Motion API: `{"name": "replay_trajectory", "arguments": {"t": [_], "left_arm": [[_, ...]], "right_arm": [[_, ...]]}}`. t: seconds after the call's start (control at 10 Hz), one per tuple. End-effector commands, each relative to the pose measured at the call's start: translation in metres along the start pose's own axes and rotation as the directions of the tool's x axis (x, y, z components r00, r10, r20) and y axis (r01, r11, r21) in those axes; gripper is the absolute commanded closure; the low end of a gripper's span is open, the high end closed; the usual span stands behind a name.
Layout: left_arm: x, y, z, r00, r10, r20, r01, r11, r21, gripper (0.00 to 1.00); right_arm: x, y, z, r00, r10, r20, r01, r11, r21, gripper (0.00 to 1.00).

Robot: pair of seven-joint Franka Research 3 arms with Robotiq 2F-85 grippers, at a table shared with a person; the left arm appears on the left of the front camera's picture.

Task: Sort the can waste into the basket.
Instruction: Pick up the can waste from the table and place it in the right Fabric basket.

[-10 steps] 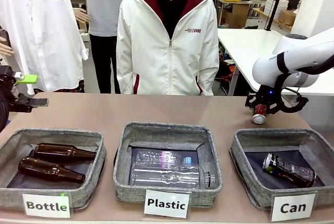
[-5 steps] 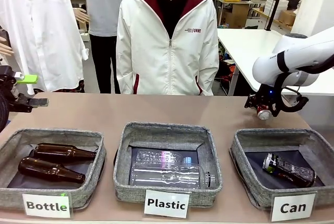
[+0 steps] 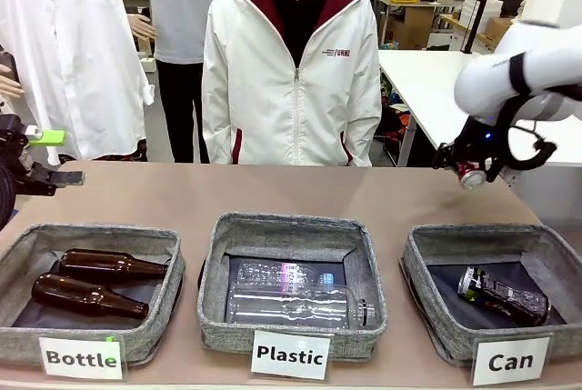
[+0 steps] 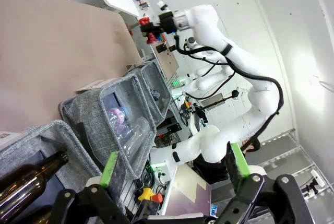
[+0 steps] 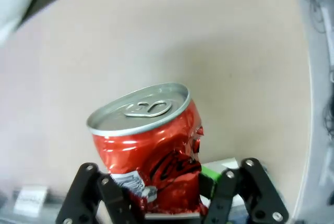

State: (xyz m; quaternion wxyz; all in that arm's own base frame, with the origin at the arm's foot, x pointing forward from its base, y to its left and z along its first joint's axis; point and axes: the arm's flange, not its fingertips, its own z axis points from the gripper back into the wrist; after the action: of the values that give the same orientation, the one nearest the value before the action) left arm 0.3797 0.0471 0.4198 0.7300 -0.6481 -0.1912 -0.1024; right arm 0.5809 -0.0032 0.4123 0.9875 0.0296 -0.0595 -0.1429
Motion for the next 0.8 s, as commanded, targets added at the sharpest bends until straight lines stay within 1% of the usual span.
{"name": "replay_trajectory", "arguments": {"t": [0.0,0.1,0.2,0.3,0.4,0.5,0.6,0.7], "left_arm": [[-0.001,-0.002,0.001,1.0,-0.018,-0.005,0.018,1.0,-0.007,0.0],[-0.001,-0.002,0.001,1.0,-0.018,-0.005,0.018,1.0,-0.007,0.0],[-0.001,-0.002,0.001,1.0,-0.018,-0.005,0.018,1.0,-0.007,0.0],[-0.001,-0.002,0.001,1.0,-0.018,-0.005,0.018,1.0,-0.007,0.0],[-0.001,-0.002,0.001,1.0,-0.018,-0.005,0.018,1.0,-0.007,0.0],[-0.001,-0.002,0.001,1.0,-0.018,-0.005,0.018,1.0,-0.007,0.0],[-0.001,-0.002,0.001,1.0,-0.018,-0.005,0.018,1.0,-0.007,0.0],[-0.001,-0.002,0.001,1.0,-0.018,-0.005,0.018,1.0,-0.007,0.0]], "right_arm": [[-0.068,-0.011,0.055,0.954,0.294,-0.063,-0.295,0.955,-0.008,1.0],[-0.1,-0.015,0.073,0.898,0.428,-0.101,-0.432,0.901,-0.03,1.0],[-0.13,-0.022,0.087,0.82,0.554,-0.141,-0.557,0.83,0.026,1.0],[-0.158,-0.034,0.097,0.688,0.688,-0.231,-0.68,0.722,0.128,1.0],[-0.18,-0.048,0.101,0.554,0.799,-0.233,-0.785,0.594,0.174,1.0],[-0.199,-0.067,0.104,0.356,0.92,-0.166,-0.891,0.388,0.237,1.0],[-0.205,-0.08,0.102,0.207,0.97,-0.128,-0.932,0.235,0.274,1.0],[-0.204,-0.084,0.098,0.195,0.973,-0.127,-0.933,0.224,0.283,1.0]]}}
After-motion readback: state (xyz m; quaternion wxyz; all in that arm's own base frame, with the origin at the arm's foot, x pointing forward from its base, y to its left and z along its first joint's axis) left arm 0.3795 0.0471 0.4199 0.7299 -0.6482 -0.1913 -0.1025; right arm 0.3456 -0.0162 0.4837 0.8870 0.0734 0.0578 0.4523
